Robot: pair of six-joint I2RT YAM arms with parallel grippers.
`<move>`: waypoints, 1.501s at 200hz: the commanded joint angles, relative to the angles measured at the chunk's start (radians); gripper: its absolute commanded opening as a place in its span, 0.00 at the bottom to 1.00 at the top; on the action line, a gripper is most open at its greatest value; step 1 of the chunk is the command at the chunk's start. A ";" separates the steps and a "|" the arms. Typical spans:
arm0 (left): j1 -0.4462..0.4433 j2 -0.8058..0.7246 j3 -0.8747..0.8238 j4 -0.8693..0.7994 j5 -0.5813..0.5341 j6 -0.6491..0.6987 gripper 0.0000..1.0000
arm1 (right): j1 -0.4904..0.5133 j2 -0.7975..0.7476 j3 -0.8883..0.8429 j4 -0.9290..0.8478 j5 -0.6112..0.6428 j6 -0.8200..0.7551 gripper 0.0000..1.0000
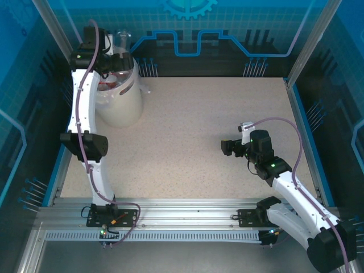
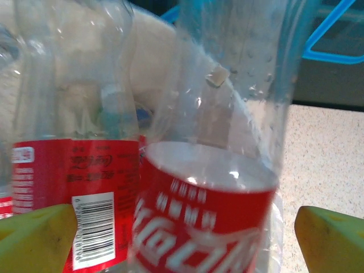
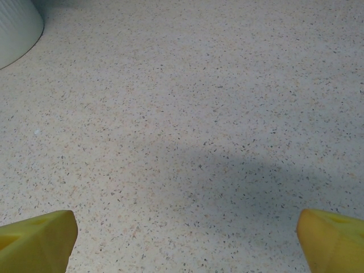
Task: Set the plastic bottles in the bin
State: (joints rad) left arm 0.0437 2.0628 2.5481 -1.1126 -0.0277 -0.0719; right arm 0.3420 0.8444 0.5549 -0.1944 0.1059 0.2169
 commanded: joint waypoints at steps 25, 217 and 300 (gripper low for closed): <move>0.006 -0.146 -0.070 0.188 -0.044 -0.030 0.92 | 0.017 0.005 -0.005 0.013 0.011 0.006 1.00; -0.045 -0.252 -0.545 0.331 -0.198 -0.010 0.44 | 0.019 0.027 -0.019 0.030 0.010 -0.011 1.00; 0.000 -0.367 -0.549 0.377 -0.037 -0.076 0.39 | 0.020 0.006 -0.028 0.020 0.010 -0.008 1.00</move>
State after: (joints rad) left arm 0.0273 1.7844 1.9724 -0.7448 -0.1413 -0.0978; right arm 0.3481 0.8700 0.5373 -0.1833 0.1200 0.2165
